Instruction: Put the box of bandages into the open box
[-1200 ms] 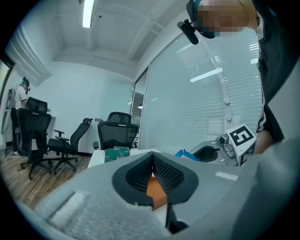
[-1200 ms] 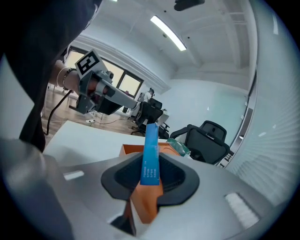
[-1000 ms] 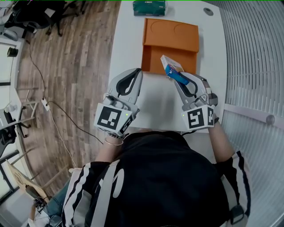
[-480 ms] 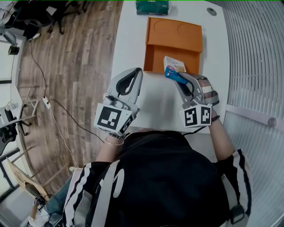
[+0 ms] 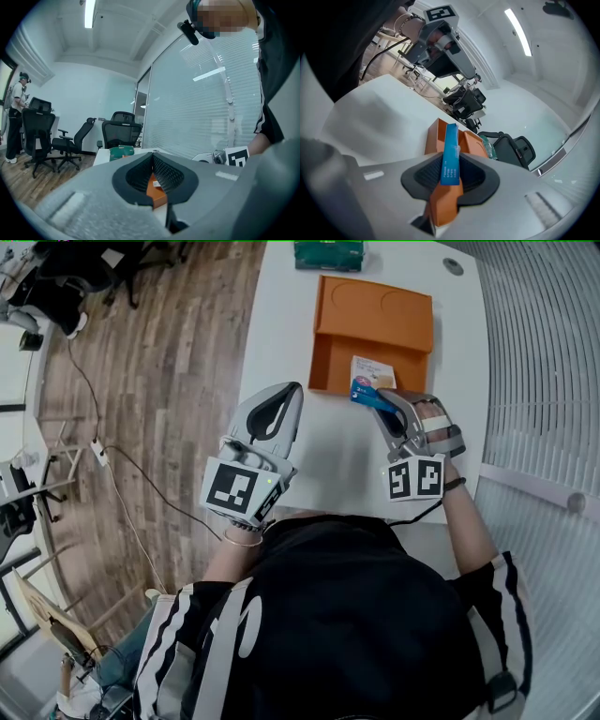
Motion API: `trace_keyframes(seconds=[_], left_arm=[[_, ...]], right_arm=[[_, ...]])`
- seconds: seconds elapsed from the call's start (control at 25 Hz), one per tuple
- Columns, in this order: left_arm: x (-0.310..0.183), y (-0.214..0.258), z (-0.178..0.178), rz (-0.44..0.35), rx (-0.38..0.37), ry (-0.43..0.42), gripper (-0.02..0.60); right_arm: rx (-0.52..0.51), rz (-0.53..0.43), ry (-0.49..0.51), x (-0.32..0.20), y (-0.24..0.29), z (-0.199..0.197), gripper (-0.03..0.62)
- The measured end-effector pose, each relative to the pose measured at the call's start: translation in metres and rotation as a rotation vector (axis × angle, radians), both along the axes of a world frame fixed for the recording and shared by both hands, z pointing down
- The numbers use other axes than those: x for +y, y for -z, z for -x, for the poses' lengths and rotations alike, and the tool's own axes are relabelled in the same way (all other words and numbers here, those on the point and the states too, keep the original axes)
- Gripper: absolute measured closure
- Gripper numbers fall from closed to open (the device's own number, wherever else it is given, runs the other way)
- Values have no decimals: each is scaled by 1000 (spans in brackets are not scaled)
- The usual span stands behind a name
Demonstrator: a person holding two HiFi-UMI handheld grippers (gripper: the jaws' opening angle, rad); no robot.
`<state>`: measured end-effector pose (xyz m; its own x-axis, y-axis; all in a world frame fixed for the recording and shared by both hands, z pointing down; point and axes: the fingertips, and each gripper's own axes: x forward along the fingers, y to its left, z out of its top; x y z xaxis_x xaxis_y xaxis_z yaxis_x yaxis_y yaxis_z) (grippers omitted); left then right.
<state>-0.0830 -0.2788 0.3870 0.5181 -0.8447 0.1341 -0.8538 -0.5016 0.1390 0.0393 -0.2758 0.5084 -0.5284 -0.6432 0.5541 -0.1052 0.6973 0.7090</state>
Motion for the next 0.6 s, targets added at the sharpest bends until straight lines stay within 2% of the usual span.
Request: trace_keyframes(seconds=[0.6], left_arm=[[1,2,6,2,-6,6,580]], right_arm=[[27,-31,10,-15,-8,2,514]])
